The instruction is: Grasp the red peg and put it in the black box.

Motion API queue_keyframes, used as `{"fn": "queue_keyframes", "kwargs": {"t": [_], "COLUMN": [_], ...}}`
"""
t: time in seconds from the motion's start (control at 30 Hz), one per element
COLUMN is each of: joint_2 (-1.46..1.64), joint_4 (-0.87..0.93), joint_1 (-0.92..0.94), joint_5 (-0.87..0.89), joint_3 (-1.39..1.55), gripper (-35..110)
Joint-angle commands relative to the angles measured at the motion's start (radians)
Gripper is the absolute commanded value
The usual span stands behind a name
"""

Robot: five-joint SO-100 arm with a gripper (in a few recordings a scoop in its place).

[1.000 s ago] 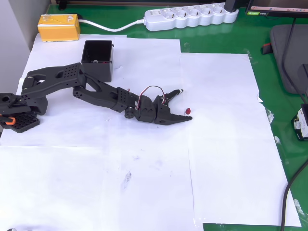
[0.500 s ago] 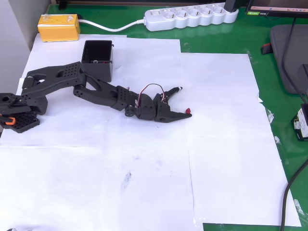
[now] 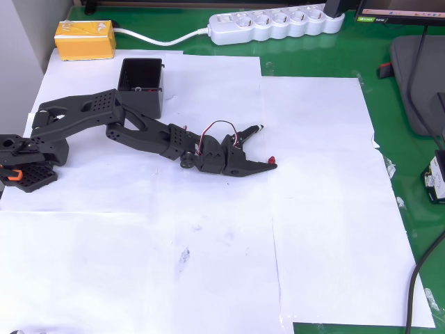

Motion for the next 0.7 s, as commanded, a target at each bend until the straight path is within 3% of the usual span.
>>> {"fn": "queue_keyframes", "kwargs": {"t": [0.0,0.57,0.67], "joint_2": [-0.018,-0.02,-0.02], "joint_4": [-0.002,0.04,0.048], "joint_1": [-0.011,-0.008,-0.006], "joint_5": [-0.018,-0.046,-0.055], "joint_3": [0.008,0.021,0.026], "gripper": [47,43,37]}}
